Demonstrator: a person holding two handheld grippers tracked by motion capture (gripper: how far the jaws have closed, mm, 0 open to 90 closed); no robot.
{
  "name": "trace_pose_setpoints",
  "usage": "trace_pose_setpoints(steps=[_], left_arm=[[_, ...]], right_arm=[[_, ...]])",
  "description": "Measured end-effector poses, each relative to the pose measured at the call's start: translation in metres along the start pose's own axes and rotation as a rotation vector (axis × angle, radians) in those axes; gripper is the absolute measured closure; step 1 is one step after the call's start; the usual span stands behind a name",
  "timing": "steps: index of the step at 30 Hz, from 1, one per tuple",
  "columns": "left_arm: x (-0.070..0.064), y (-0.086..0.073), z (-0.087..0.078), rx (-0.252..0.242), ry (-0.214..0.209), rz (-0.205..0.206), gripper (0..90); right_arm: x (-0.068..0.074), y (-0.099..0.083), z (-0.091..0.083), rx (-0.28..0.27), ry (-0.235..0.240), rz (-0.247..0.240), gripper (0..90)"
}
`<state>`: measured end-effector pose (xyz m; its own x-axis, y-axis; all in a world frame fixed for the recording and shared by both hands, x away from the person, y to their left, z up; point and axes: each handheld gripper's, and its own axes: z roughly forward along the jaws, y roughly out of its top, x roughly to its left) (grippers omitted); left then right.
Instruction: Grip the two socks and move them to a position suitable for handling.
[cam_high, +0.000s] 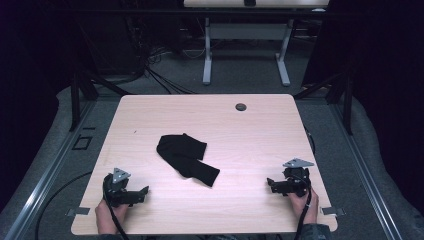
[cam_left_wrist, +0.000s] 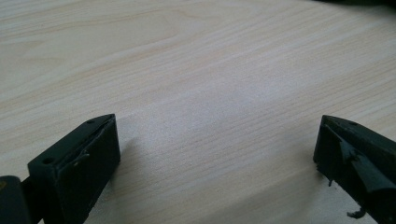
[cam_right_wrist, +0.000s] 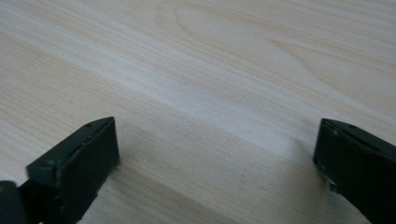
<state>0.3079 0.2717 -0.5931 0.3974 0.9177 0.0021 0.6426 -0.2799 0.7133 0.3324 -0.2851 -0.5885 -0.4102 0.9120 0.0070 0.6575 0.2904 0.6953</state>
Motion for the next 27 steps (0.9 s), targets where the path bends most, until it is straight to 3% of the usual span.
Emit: trace_pose_setpoints(steps=[27], left_arm=[[0.0027,0.0006,0.0003,0.000,-0.009,0.009,0.5]], right_arm=[[0.0003,-0.0007,0.0004,-0.010,-0.002,0.001,0.0]])
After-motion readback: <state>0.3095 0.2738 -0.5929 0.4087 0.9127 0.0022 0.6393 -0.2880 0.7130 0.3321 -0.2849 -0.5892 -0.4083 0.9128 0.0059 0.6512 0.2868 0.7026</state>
